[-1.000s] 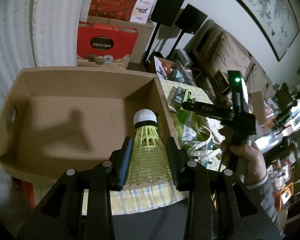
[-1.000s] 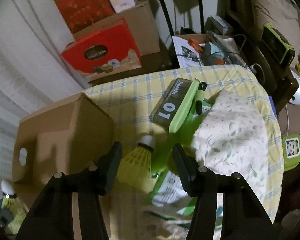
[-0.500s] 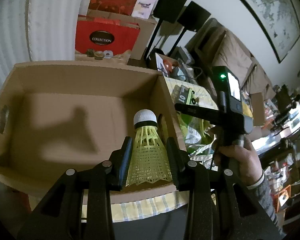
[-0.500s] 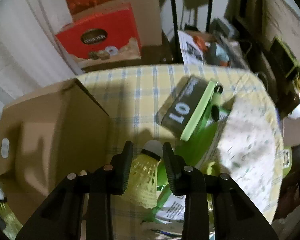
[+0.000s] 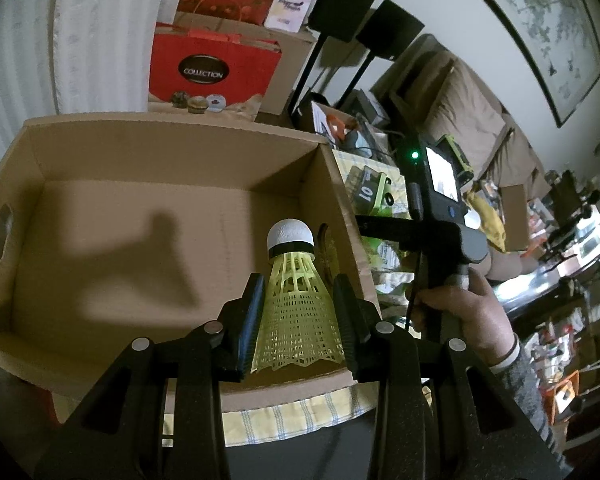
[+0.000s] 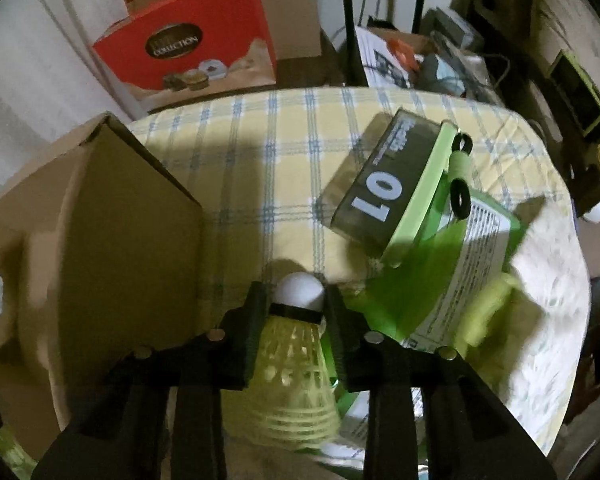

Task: Organize objects
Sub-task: 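Carry the shuttlecock in the left gripper over the cardboard box while the right gripper carries its shuttlecock there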

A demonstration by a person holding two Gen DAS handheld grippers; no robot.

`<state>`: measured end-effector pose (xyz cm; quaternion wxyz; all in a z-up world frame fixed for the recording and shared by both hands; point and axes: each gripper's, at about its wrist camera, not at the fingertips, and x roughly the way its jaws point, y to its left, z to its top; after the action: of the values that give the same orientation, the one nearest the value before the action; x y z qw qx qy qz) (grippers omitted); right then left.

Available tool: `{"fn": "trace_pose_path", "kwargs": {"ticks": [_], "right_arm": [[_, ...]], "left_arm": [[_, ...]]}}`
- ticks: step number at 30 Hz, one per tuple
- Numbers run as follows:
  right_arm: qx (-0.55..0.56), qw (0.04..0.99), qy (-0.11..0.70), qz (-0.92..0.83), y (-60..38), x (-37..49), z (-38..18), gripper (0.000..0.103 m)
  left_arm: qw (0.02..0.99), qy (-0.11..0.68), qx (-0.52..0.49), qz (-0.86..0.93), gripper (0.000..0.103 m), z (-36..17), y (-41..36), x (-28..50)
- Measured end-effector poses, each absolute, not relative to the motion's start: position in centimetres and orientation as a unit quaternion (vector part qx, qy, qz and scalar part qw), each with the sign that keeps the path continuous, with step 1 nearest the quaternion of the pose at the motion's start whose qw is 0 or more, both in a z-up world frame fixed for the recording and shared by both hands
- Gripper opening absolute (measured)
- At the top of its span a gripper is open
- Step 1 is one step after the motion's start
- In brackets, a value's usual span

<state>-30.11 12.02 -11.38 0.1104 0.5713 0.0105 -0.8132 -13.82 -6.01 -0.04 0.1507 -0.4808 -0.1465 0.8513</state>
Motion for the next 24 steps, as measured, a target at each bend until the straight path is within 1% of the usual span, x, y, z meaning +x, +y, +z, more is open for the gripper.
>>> {"fn": "trace_pose_path", "kwargs": {"ticks": [3,11,16,24], "right_arm": [[0.557,0.117,0.003,-0.822,12.4,-29.5,-10.7,0.026],[0.498,0.124,-0.018,-0.858,13.5,-27.2,-6.3,0.025],[0.463,0.130,-0.014,-0.877,13.2,-25.2,-3.1,0.025],[0.429,0.154,0.009,-0.890,11.6,-21.9,0.0,0.025]], "left_arm": [[0.148,-0.147,-0.481,0.852,0.033,-0.1,-6.1,-13.9],[0.136,-0.147,-0.471,0.859,0.033,0.2,-6.3,-13.9],[0.128,-0.140,-0.458,0.868,0.033,1.1,-6.2,-13.5],[0.103,-0.129,-0.438,0.883,0.033,2.1,-6.5,-13.1]]}}
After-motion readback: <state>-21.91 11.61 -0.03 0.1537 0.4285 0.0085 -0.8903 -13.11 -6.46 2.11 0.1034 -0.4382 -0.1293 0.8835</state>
